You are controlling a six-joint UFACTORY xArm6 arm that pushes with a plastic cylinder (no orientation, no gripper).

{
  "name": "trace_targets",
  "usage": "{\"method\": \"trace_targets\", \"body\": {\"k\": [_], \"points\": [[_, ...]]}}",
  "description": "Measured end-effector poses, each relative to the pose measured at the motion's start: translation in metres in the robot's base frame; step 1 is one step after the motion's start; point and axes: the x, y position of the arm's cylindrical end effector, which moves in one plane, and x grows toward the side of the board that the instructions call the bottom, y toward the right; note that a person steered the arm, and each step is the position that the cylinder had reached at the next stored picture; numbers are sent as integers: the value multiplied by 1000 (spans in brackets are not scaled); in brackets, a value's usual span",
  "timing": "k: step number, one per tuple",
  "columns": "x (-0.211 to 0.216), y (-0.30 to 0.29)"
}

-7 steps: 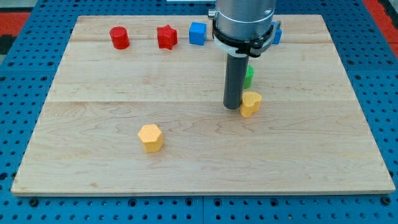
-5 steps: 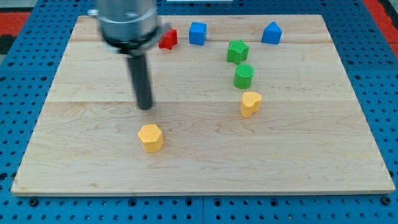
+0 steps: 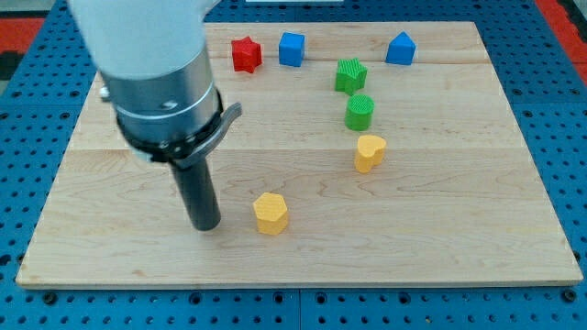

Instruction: Slide the hexagon to the bottom of the yellow heart

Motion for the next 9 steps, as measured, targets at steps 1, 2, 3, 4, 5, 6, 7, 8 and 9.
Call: {"method": "trace_targets", "body": {"k": [1,2,3,4,5,6,7,8,9], "points": [[-22,83],[-36,126],[-17,142],[-3,142],[-3,156],[-8,161],[12,162],[22,195],[-29,256]]}}
